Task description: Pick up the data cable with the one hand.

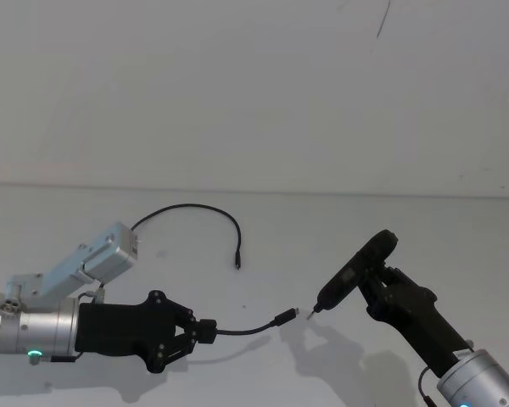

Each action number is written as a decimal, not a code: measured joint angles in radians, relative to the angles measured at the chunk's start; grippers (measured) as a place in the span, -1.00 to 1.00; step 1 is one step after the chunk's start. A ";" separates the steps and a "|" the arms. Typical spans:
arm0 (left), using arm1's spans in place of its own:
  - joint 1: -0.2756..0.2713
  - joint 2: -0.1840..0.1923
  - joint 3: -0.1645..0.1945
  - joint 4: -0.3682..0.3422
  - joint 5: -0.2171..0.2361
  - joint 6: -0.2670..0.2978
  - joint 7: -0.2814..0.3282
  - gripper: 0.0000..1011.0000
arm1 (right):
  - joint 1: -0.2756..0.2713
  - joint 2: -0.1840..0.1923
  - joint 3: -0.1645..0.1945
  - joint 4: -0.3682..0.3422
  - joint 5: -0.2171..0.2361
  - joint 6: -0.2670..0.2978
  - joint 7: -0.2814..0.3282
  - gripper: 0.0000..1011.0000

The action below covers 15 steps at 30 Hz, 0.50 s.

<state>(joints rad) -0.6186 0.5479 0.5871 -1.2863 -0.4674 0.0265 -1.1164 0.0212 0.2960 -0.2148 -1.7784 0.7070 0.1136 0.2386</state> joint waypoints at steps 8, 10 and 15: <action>0.000 0.000 0.000 0.000 0.000 0.000 0.000 -0.91 | 0.008 0.004 -0.005 0.007 0.010 -0.001 0.005 -0.47; 0.000 0.000 0.000 0.000 0.000 0.000 0.000 -0.91 | 0.011 0.006 -0.007 0.009 0.012 -0.001 0.006 -0.47; 0.000 0.000 0.000 0.000 0.000 0.000 0.000 -0.91 | 0.016 0.008 -0.011 0.012 0.017 -0.003 0.008 -0.47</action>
<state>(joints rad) -0.6186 0.5478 0.5871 -1.2863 -0.4674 0.0265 -1.1164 0.0370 0.3040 -0.2255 -1.7665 0.7241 0.1107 0.2462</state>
